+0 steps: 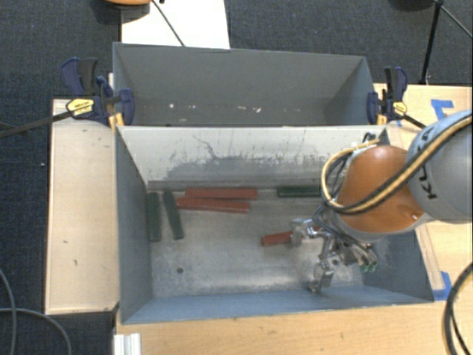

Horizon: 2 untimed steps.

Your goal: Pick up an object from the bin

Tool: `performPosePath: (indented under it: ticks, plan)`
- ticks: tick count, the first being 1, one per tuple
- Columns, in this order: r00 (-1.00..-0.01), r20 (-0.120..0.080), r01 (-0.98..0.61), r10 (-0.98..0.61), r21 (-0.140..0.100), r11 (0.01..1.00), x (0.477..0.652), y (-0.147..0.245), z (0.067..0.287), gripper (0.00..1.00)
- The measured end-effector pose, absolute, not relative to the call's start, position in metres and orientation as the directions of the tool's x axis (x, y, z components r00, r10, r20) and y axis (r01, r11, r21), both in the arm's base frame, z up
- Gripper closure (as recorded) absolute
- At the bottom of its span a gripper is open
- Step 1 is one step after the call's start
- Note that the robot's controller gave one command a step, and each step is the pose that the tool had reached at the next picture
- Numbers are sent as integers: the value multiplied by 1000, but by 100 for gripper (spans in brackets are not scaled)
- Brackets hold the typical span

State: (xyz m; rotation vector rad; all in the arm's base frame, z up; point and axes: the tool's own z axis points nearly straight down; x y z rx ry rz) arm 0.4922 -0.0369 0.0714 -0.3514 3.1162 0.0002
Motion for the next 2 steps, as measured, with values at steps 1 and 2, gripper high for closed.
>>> performPosePath:
  ticks: [1,2]
  plan:
    - [-975,-5,-223,-223,0,975,492,-37,71,0]
    - [-980,-1,-200,-200,0,980,513,5,94,0]
